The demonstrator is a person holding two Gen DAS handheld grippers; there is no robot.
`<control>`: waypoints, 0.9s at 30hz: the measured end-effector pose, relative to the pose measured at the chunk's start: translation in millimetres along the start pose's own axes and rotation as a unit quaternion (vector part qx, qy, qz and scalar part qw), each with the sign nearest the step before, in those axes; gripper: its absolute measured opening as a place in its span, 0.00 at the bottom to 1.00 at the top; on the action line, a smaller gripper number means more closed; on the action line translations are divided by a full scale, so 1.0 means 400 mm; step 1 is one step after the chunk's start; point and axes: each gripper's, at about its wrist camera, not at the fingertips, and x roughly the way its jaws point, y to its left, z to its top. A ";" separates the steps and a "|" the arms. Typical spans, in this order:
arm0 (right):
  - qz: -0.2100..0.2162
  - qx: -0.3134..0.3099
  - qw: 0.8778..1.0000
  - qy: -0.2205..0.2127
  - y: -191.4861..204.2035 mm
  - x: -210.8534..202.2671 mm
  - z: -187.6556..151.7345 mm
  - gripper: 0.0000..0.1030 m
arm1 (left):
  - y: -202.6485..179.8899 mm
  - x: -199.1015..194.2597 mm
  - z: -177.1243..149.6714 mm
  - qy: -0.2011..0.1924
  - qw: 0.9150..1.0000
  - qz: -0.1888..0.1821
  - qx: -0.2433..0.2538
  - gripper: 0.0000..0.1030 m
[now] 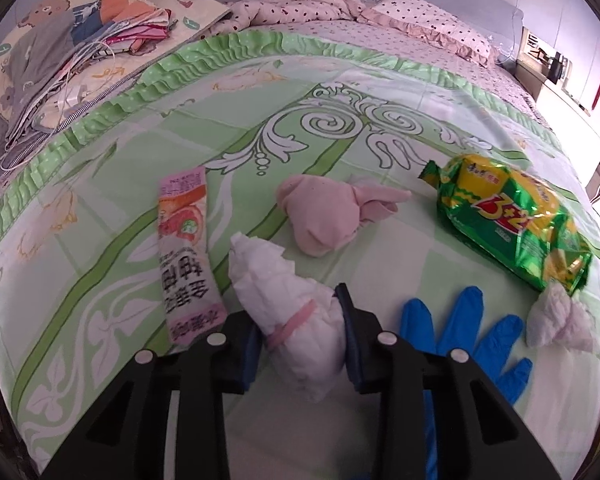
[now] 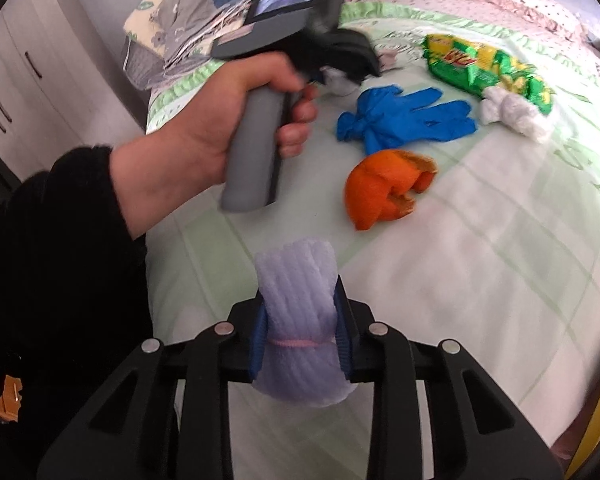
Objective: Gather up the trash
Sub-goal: 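Carry the white tissue and lavender mesh over the yellow-rimmed bin with both tools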
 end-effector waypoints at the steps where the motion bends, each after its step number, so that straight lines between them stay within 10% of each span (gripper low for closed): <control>1: 0.000 0.006 1.000 -0.007 -0.005 -0.010 0.002 0.26 | 0.005 -0.016 -0.003 -0.004 1.000 -0.003 0.001 0.31; 27: -0.065 0.092 0.984 -0.139 -0.108 -0.375 -0.024 0.27 | -0.009 -0.443 -0.086 -0.095 0.990 -0.074 0.075 0.31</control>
